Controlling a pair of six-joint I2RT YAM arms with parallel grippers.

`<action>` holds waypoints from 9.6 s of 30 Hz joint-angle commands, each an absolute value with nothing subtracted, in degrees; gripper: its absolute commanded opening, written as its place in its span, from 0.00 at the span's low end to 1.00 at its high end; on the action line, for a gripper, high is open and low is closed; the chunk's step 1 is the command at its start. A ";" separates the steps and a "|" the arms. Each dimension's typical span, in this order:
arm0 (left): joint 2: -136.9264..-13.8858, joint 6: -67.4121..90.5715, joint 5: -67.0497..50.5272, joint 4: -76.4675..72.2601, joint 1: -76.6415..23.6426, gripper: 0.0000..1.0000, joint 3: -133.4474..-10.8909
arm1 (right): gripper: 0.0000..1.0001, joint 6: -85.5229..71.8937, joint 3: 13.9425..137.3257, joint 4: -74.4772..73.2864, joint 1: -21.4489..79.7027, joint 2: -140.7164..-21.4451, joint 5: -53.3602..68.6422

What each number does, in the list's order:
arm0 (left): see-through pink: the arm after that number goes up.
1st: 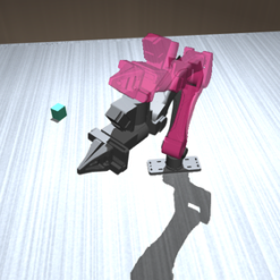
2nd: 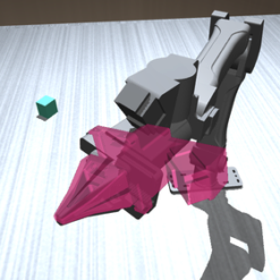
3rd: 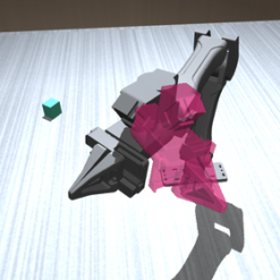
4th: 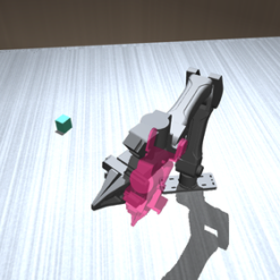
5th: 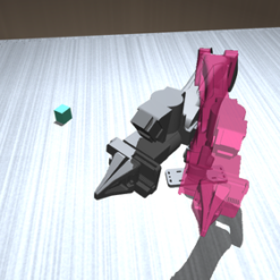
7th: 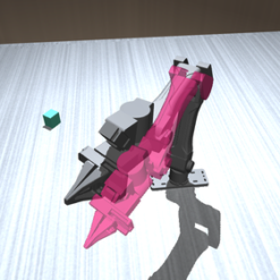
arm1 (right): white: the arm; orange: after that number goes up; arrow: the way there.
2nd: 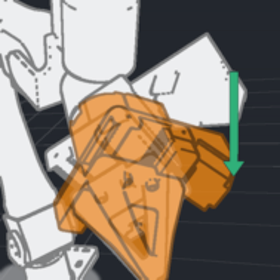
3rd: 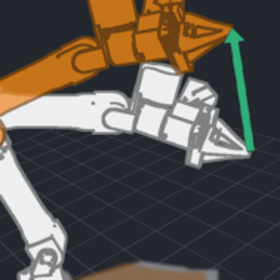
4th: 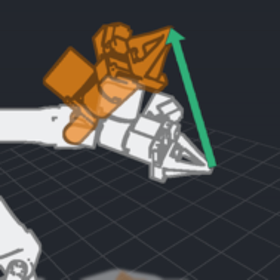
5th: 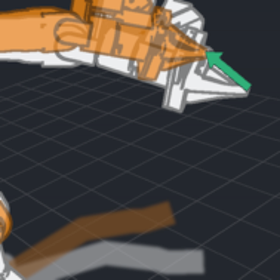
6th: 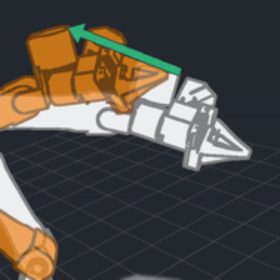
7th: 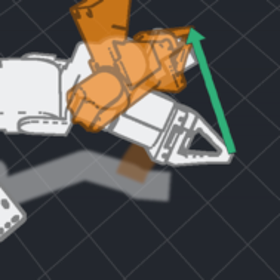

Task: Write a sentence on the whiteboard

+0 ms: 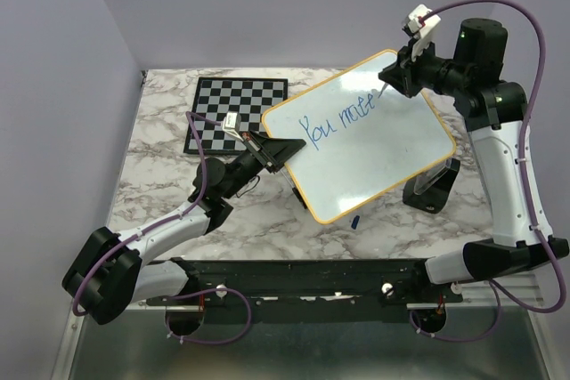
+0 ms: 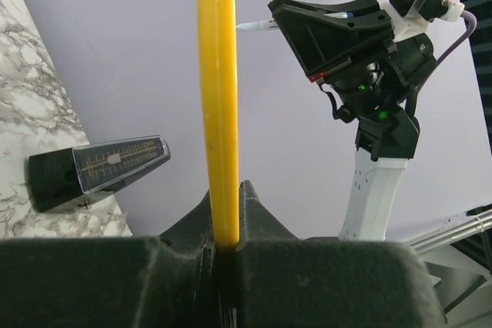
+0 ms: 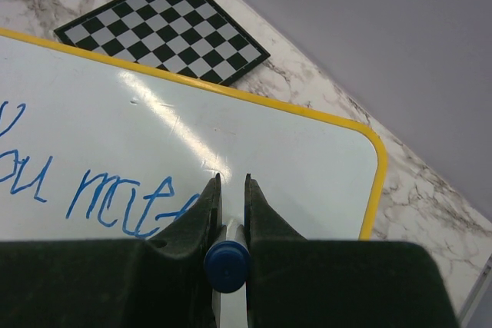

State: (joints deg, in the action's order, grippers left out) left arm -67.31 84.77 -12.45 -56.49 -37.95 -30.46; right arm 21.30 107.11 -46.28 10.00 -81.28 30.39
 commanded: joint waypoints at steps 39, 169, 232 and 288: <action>-65.65 88.68 -11.87 -72.77 -37.88 0.00 -32.70 | 0.00 22.51 107.57 -47.90 8.44 -79.89 30.67; -62.93 81.04 -4.31 -62.05 -40.78 0.00 -36.91 | 0.00 29.44 100.46 -58.09 19.51 -69.08 57.66; -67.06 80.95 0.53 -57.13 -44.03 0.00 -42.80 | 0.00 28.48 100.02 -50.98 31.90 -72.33 36.82; -64.78 83.58 0.00 -61.44 -44.03 0.00 -39.73 | 0.01 29.79 94.22 -49.92 31.29 -71.02 34.98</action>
